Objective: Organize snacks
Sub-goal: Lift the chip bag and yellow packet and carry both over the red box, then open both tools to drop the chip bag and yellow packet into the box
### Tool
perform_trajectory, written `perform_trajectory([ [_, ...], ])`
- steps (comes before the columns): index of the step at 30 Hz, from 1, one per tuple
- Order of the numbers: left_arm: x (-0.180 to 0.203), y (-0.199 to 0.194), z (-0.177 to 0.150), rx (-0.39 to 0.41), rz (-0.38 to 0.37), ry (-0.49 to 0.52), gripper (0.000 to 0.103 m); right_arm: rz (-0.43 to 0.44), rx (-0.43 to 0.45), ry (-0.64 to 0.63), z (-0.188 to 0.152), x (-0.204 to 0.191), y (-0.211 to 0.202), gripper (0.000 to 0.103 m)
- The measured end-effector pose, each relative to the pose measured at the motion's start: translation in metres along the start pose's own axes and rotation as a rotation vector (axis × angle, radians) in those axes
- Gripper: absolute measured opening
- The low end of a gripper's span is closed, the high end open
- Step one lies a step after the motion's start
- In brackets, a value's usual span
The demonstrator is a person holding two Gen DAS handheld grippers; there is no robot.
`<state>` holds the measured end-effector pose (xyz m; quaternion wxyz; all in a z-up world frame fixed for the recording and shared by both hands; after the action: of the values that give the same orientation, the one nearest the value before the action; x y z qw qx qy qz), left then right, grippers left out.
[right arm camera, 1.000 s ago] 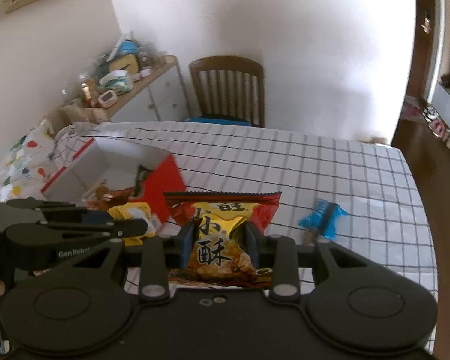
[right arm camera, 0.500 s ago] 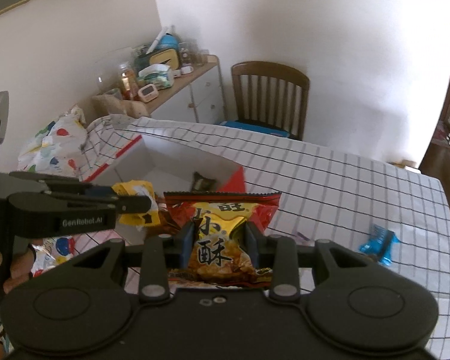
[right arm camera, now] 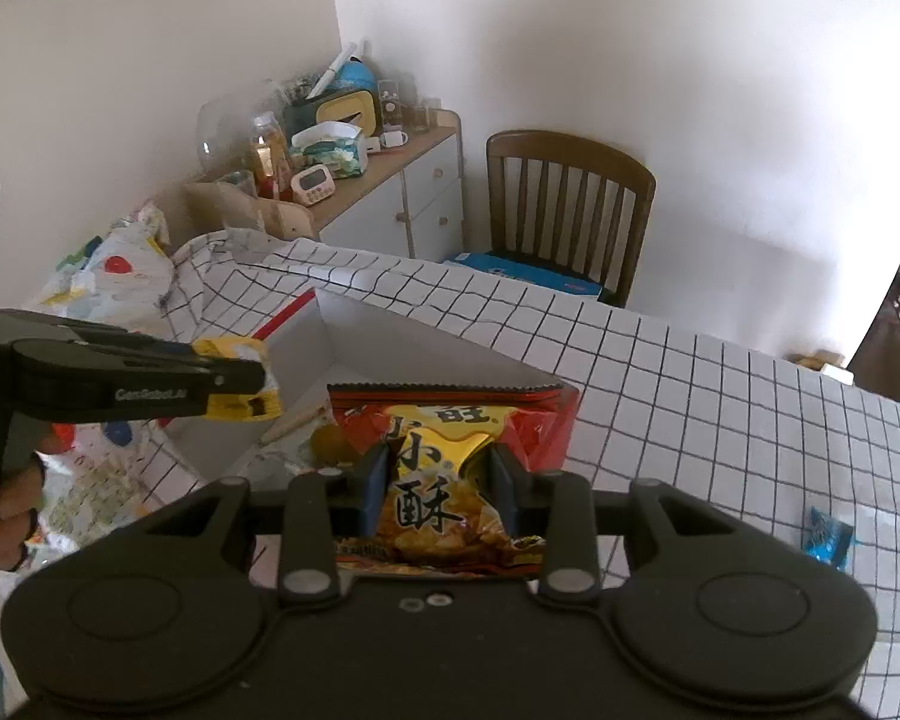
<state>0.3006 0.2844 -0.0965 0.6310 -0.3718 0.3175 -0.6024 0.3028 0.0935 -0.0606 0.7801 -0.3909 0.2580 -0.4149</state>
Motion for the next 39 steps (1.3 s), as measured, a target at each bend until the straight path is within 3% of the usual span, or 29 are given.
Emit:
perform_trajectory([
  [8, -0.019, 0.041, 0.013, -0.042, 0.026, 0.026, 0.027, -0.038, -0.046, 0.023, 0.018, -0.011, 0.051, 0.034],
  [19, -0.012, 0.107, 0.019, -0.13, 0.011, 0.034, 0.027, -0.082, -0.111, 0.045, 0.029, -0.012, 0.117, 0.034],
  [31, -0.01, 0.152, 0.008, -0.246, 0.004, 0.015, 0.027, -0.09, -0.152, 0.035, 0.033, -0.01, 0.137, 0.035],
  [39, -0.009, 0.149, 0.01, -0.236, 0.0, 0.013, 0.027, -0.089, -0.159, 0.031, 0.033, -0.011, 0.133, 0.039],
])
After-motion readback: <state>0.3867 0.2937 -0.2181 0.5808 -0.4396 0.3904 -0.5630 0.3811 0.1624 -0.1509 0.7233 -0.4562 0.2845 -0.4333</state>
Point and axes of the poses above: each gripper's, at about its wrist camera, not at the fingertips, and y roughly the way its jaws point, x to its right, z to its top, the point moved 10 cm from there along y, roughly the way its jaws point, and after that the axes turned 11 degrees about -x, right-handed, at the moved point
